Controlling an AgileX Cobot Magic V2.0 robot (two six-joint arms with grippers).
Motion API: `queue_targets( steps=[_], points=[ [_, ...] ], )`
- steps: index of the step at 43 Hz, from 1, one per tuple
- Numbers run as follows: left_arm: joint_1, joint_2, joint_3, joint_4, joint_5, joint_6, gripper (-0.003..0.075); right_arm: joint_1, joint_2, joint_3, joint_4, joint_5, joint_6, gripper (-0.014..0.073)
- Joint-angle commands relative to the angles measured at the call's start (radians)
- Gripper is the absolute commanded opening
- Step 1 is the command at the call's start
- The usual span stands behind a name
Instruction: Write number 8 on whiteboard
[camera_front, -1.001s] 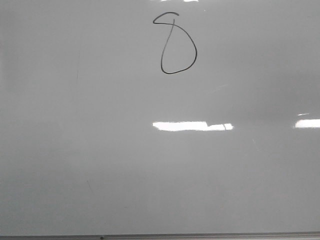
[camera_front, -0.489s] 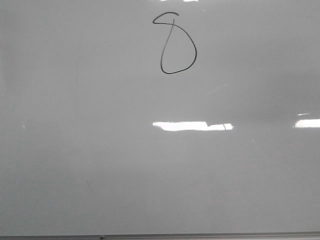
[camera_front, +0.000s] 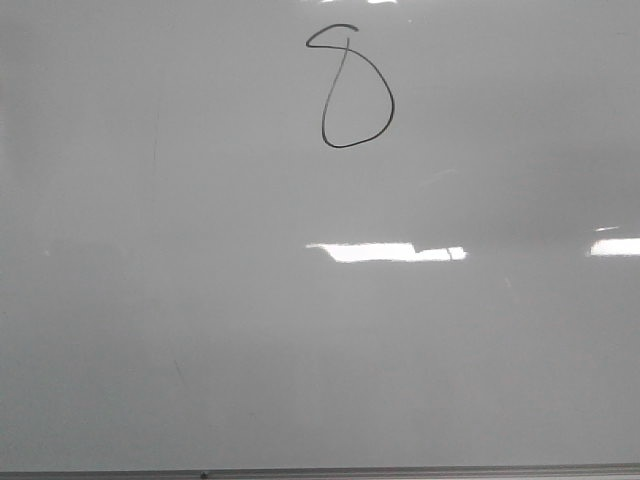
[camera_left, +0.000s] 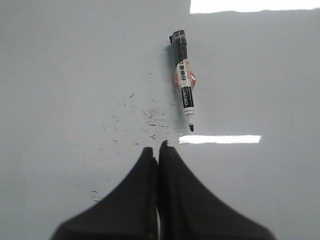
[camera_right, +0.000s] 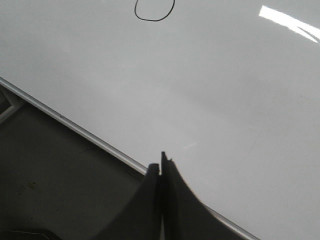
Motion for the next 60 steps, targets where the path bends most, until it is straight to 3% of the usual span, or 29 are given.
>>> queue_targets(
  steps=[1,34,50,60],
  points=[
    [-0.008,-0.014,0.014,-0.005,-0.089,-0.011,-0.0021,-0.007,0.006,-0.026,-0.007,-0.062,-0.004,-0.0069],
    [-0.008,-0.014,0.014,-0.005,-0.089,-0.011,-0.0021,-0.01,-0.01,-0.013,-0.018,-0.085,-0.004,-0.0069],
    [-0.008,-0.014,0.014,-0.005,-0.089,-0.011,-0.0021,-0.349,-0.34,0.397,-0.018,-0.593,-0.004,-0.0069],
    [-0.008,-0.014,0.014,-0.005,-0.089,-0.011,-0.0021,-0.433,-0.462,0.616,0.005,-0.788,-0.004,-0.0069]
  ],
)
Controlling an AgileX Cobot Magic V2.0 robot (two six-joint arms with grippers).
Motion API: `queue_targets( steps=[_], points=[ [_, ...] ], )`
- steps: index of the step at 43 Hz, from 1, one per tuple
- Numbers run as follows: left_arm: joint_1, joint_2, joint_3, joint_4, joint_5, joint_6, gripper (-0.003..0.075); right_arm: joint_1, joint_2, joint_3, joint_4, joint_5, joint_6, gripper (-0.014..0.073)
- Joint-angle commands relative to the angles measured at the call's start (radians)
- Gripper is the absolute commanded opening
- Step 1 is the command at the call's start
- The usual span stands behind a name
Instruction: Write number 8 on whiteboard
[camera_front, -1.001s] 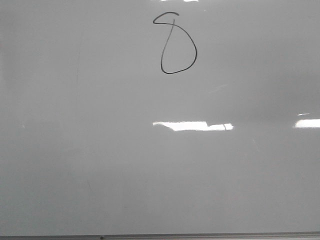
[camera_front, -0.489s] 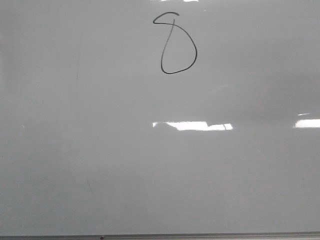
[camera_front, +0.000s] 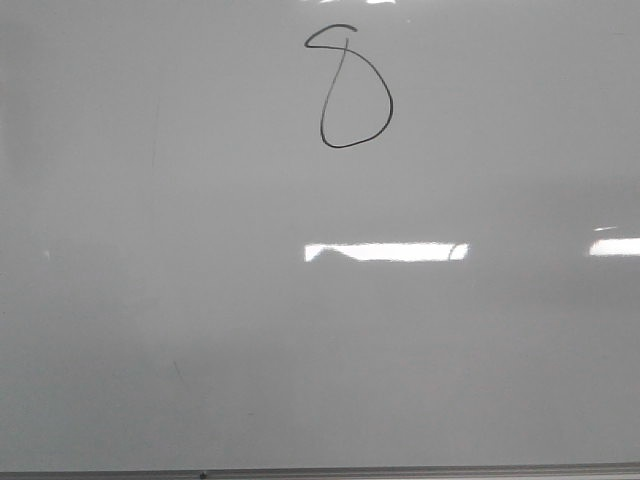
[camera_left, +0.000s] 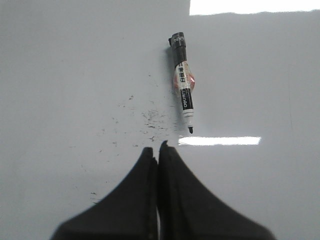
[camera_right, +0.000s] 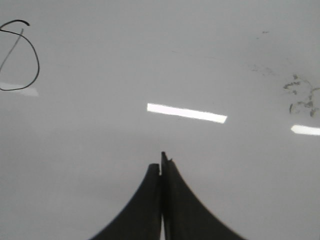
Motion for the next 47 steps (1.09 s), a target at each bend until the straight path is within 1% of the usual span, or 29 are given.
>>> queue_targets(
  steps=[1,6,11,13,32,39,43,47],
  points=[
    [-0.008,-0.014,0.014,-0.005,-0.083,-0.01,-0.0021,-0.018,-0.027,0.058,0.02,-0.205,-0.004,-0.0069],
    [-0.008,-0.014,0.014,-0.005,-0.083,-0.01,-0.0021,-0.018,-0.047,0.141,0.063,-0.317,-0.004,-0.0069],
    [-0.008,-0.014,0.014,-0.005,-0.083,-0.01,-0.0021,-0.018,-0.047,0.206,0.067,-0.417,-0.004,-0.0069],
    [-0.008,-0.014,0.014,-0.005,-0.083,-0.01,-0.0021,-0.018,-0.047,0.203,0.067,-0.4,-0.004,-0.0069],
    [-0.008,-0.014,0.014,-0.005,-0.083,-0.01,-0.0021,-0.018,-0.047,0.204,0.067,-0.414,-0.001,-0.0069],
    [-0.008,-0.014,0.014,-0.005,-0.083,-0.01,-0.0021,-0.018,-0.047,0.204,0.009,-0.432,0.06,-0.0069],
    [-0.008,-0.014,0.014,-0.005,-0.083,-0.01,-0.0021,-0.019,-0.047,0.204,0.005,-0.446,0.12,-0.0069],
    [-0.008,-0.014,0.014,-0.005,-0.083,-0.01,-0.0021,-0.019,-0.047,0.204,0.001,-0.464,0.123,-0.0069]
  ],
)
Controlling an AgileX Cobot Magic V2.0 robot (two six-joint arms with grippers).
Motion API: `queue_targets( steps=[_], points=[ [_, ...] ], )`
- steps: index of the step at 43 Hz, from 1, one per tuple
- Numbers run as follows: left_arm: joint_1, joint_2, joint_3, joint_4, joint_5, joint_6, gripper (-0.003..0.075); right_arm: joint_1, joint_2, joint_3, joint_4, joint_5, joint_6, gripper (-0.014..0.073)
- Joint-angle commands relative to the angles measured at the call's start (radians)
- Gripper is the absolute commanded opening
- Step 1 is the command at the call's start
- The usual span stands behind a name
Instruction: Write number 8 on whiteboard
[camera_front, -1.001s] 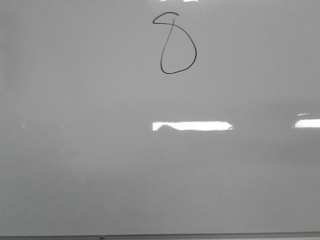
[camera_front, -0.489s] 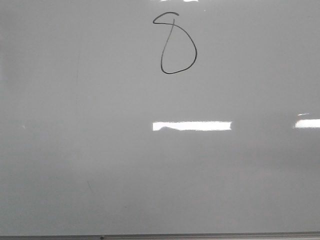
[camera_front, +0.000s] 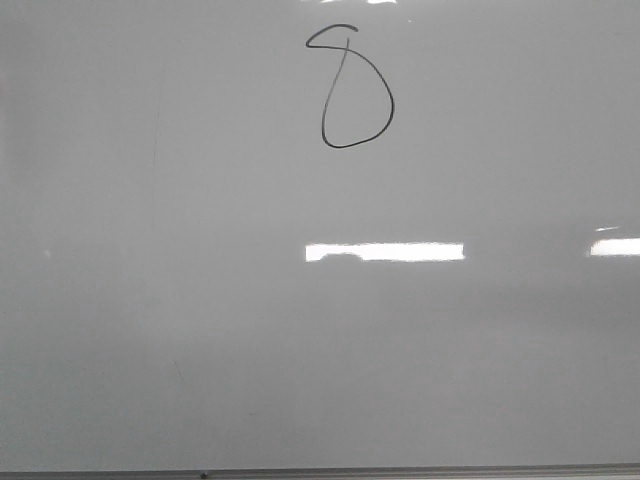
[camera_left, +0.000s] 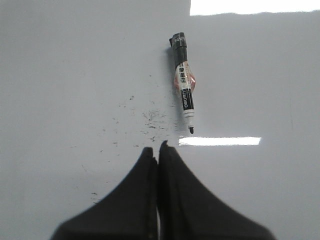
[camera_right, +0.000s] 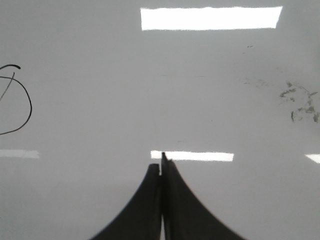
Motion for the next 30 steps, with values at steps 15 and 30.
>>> queue_targets(
  steps=[15,30],
  points=[
    [-0.008,-0.014,0.014,-0.005,-0.083,-0.01,-0.0021,-0.007,-0.017,-0.002,-0.025,-0.096,0.02,-0.0069],
    [-0.008,-0.014,0.014,-0.005,-0.083,-0.01,-0.0021,-0.016,-0.018,-0.002,-0.045,-0.095,0.02,-0.0069]
  ],
)
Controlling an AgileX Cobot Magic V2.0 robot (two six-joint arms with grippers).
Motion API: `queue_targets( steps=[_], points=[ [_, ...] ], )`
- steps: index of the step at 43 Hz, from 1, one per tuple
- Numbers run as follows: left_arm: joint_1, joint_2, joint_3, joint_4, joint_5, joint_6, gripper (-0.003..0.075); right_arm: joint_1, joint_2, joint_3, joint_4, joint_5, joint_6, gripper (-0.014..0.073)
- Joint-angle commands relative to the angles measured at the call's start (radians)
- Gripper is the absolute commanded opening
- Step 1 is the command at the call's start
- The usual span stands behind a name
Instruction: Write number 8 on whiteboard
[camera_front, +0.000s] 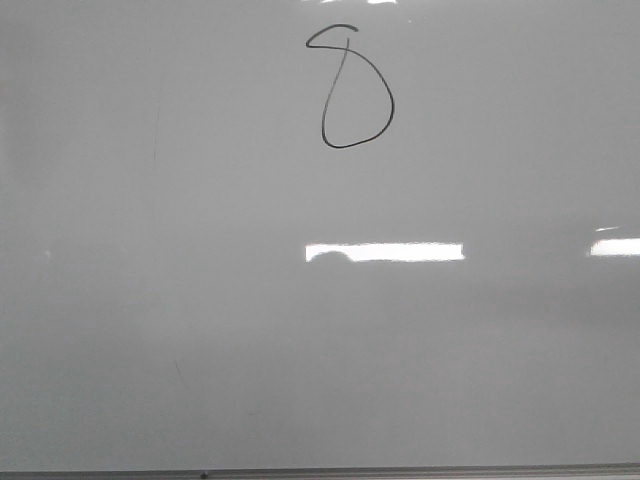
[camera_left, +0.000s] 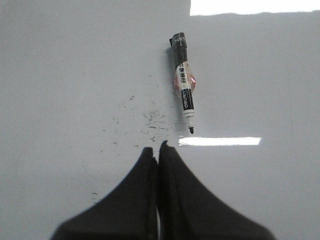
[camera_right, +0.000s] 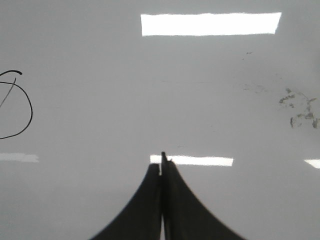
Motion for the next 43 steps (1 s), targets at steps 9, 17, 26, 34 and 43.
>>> queue_targets(
  steps=[9,17,26,34,43],
  points=[
    [-0.008,-0.014,0.014,-0.005,-0.083,-0.009,-0.0021,-0.025,-0.018,-0.002,-0.023,-0.083,0.002,-0.0069],
    [-0.008,-0.014,0.014,-0.005,-0.083,-0.009,-0.0021,-0.026,-0.018,-0.002,-0.022,-0.081,0.003,-0.0069],
    [-0.008,-0.014,0.014,-0.005,-0.083,-0.009,-0.0021,-0.026,-0.018,-0.002,-0.022,-0.076,0.003,-0.0069],
    [-0.008,-0.014,0.014,-0.005,-0.083,-0.009,-0.0021,-0.026,-0.018,-0.002,-0.022,-0.076,0.003,-0.0069],
    [-0.008,-0.014,0.014,-0.005,-0.083,-0.009,-0.0021,-0.026,-0.018,-0.002,-0.022,-0.076,0.003,-0.0069]
  ],
)
